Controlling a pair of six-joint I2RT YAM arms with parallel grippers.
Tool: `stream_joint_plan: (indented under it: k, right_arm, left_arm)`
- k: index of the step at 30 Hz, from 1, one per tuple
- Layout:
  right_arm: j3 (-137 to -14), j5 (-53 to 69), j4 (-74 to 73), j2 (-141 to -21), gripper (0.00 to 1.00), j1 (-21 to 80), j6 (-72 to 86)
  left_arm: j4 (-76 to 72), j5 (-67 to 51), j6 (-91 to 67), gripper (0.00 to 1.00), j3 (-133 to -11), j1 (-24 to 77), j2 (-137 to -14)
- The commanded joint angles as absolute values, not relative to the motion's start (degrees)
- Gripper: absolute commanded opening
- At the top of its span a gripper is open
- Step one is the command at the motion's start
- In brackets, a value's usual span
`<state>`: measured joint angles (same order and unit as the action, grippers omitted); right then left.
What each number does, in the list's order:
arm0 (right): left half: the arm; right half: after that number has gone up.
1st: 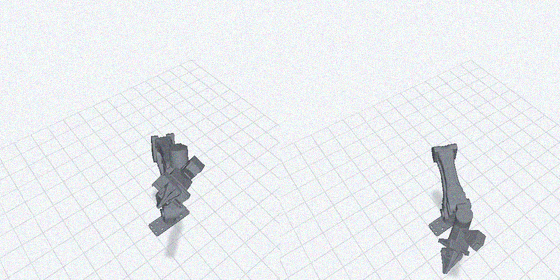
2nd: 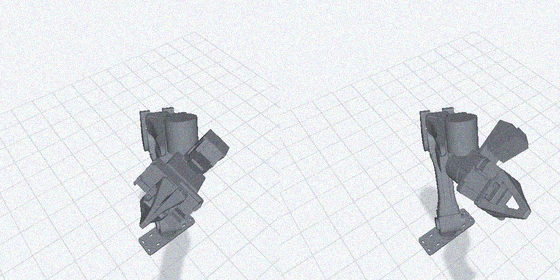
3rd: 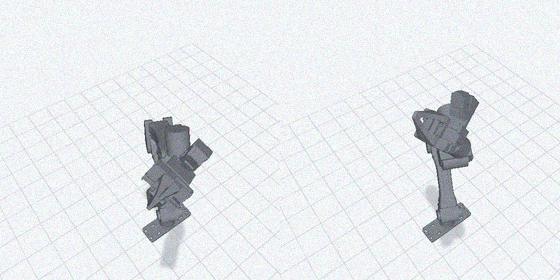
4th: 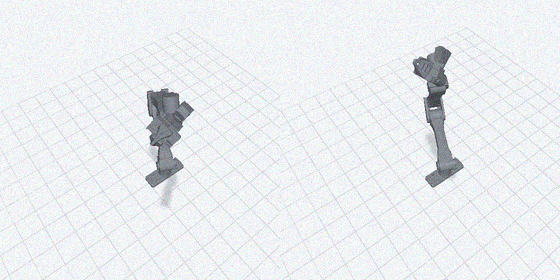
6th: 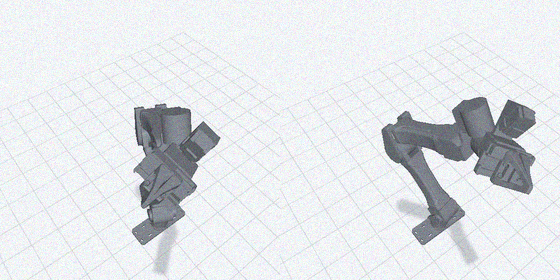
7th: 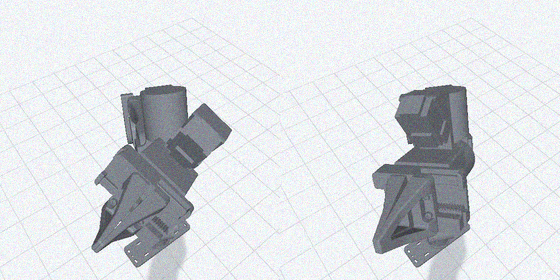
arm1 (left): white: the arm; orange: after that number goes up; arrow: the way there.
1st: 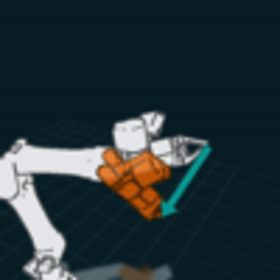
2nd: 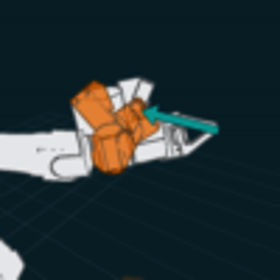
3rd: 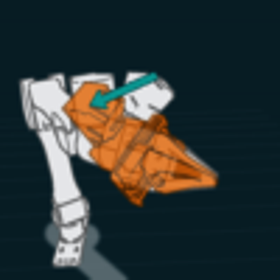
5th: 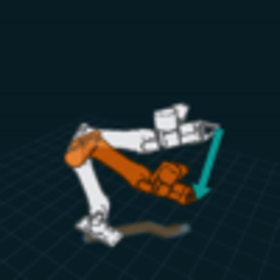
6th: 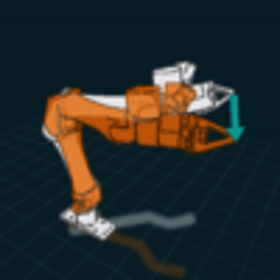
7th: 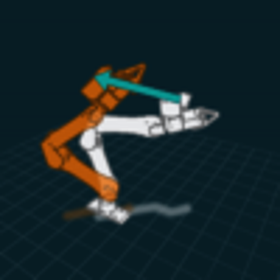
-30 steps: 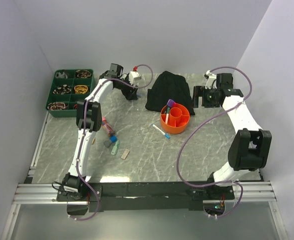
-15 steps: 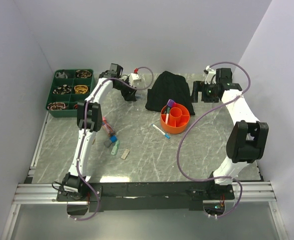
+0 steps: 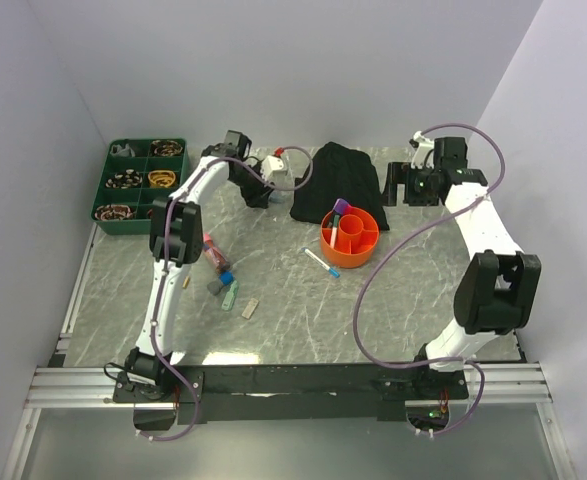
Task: Sort the stationery into containers
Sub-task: Pick up the pen from the center of the board.
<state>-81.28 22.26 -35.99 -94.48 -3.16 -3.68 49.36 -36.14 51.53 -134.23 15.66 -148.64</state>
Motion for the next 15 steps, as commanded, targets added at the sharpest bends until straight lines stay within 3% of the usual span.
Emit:
stream_joint_plan:
  k: [1, 8, 12, 15]
  right_arm:
    - [-79.81, 23.29, -35.77, -89.57, 0.98, -3.34, -3.34]
    - [-74.28, 24.52, -35.07, -85.35, 0.98, -3.6, -3.34]
    - [-71.2, 25.13, -34.19, -83.76, 0.98, -3.87, -2.99]
    - [-70.49, 25.66, -34.01, -83.06, 0.98, -4.22, -2.64]
  left_arm:
    - [49.14, -27.35, 50.19, 0.61, -129.47, 19.51, -148.45]
    - [45.97, -23.38, 54.83, 0.58, -128.85, 22.59, -148.45]
    - [53.14, -22.94, 59.93, 0.45, -133.74, 23.29, -151.42]
    - [57.91, -23.11, 60.55, 0.43, -137.45, 23.2, -153.71]
